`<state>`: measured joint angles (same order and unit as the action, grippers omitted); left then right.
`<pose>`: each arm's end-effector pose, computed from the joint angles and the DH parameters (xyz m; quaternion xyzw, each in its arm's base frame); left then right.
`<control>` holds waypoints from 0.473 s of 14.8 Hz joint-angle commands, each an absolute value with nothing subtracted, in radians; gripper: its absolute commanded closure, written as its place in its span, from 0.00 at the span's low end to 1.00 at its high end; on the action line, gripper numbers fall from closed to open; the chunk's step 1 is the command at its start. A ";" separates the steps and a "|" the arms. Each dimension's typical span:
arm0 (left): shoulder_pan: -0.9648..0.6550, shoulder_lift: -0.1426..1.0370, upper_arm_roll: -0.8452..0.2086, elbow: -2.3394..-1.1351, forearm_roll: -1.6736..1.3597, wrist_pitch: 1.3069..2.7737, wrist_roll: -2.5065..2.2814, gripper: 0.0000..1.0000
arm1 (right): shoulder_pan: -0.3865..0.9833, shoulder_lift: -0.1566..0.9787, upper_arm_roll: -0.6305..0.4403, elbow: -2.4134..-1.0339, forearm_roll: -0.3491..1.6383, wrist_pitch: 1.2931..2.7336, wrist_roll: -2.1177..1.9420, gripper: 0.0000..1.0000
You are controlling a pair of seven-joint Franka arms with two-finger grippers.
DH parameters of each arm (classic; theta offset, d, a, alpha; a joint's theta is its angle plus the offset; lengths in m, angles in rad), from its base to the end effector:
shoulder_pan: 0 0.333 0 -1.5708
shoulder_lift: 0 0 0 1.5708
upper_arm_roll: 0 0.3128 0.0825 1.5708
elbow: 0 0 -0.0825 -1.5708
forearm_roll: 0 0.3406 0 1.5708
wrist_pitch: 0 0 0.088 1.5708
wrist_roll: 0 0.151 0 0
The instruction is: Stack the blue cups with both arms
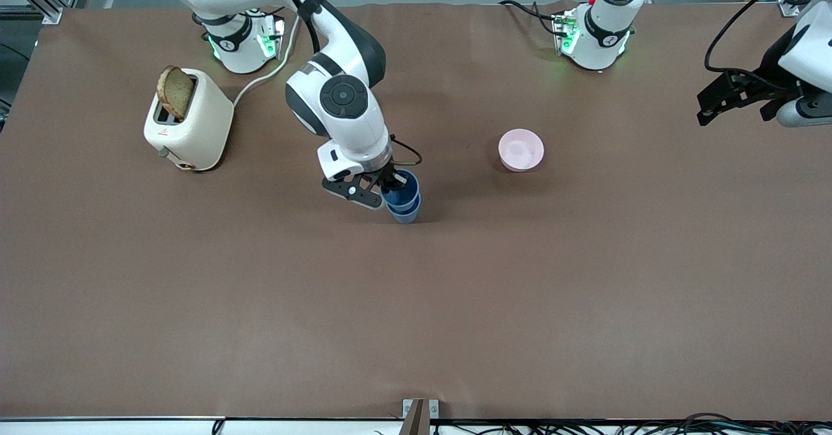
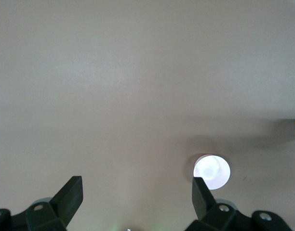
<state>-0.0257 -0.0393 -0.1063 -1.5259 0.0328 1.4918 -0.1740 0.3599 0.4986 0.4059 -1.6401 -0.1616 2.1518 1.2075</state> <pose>0.4877 -0.0607 0.6091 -0.9996 -0.0224 -0.0053 0.0178 0.4918 0.4169 0.3258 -0.9787 0.2015 0.0058 0.0378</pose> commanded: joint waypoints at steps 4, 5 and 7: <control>-0.023 -0.051 -0.110 -1.542 0.014 1.503 -0.156 0.00 | 0.368 0.520 0.416 -1.631 -0.199 2.161 1.232 0.99; -0.026 -0.049 -0.110 -1.542 0.014 1.505 -0.156 0.00 | 0.368 0.523 0.416 -1.631 -0.202 2.161 1.235 0.98; -0.026 -0.043 -0.110 -1.543 0.014 1.508 -0.156 0.00 | 0.370 0.528 0.416 -1.631 -0.218 2.163 1.253 0.98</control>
